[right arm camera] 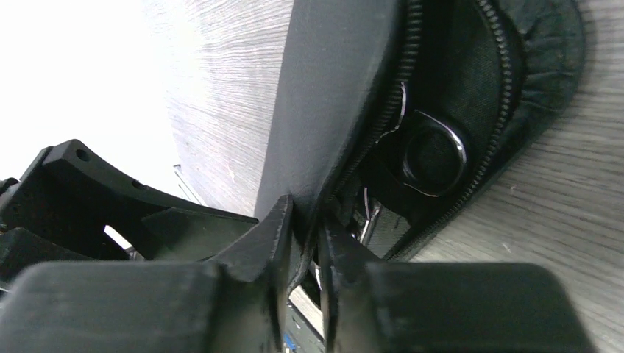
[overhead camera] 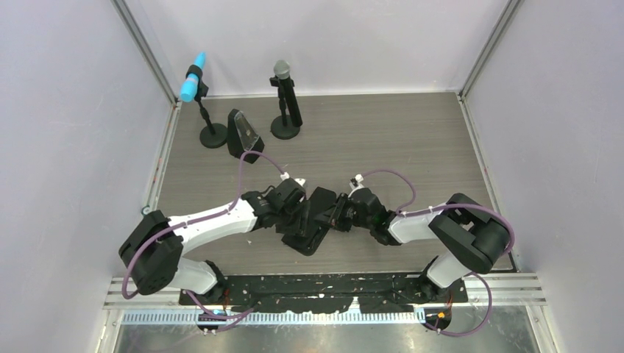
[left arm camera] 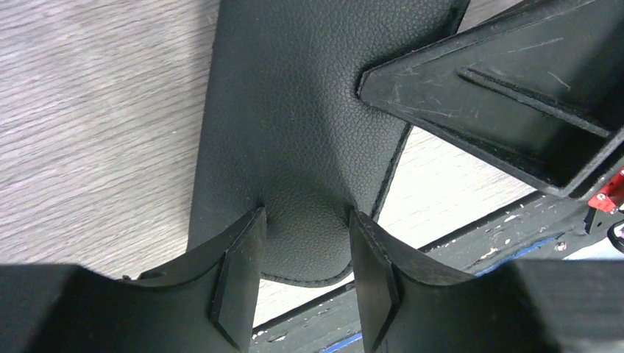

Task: Sort the hair-cutting tools
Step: Zip the hairdressing tool bag at the center of the board.

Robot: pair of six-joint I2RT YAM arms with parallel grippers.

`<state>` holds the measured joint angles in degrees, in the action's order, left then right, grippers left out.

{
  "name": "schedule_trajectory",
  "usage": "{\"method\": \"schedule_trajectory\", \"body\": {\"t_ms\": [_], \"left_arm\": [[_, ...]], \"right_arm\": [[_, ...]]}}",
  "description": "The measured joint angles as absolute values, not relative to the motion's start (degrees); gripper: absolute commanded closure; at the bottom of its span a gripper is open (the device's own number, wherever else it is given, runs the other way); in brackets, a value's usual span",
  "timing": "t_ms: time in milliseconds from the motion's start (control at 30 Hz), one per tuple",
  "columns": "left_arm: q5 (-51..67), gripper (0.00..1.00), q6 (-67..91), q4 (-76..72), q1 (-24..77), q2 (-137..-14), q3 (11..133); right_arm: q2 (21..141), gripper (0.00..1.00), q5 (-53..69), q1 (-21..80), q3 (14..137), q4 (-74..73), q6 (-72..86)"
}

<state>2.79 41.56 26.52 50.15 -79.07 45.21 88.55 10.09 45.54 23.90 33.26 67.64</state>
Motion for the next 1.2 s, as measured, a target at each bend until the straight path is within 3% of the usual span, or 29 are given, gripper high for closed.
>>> {"method": "schedule_trajectory", "body": {"t_ms": [100,400,533,767,1200], "left_arm": [[1.0,0.45,41.8,27.0,50.3,-77.7,45.1],[-6.7,0.44,45.6,29.9,50.3,-61.4,38.7],[-7.7,0.50,48.0,30.7,50.3,-58.7,34.0],[-7.5,0.72,55.6,28.9,49.6,-54.9,24.4],[-4.9,0.75,65.7,13.6,48.3,-50.6,15.2]], "right_arm": [[88.6,0.95,10.0,45.5,23.7,34.3,67.9],[90.3,0.95,9.7,45.3,20.6,40.6,69.4],[93.8,0.95,11.7,44.4,18.8,48.1,71.8],[99.9,0.95,14.9,43.1,16.8,59.5,76.0],[100.3,0.95,15.2,43.0,16.6,60.4,76.7]]}}
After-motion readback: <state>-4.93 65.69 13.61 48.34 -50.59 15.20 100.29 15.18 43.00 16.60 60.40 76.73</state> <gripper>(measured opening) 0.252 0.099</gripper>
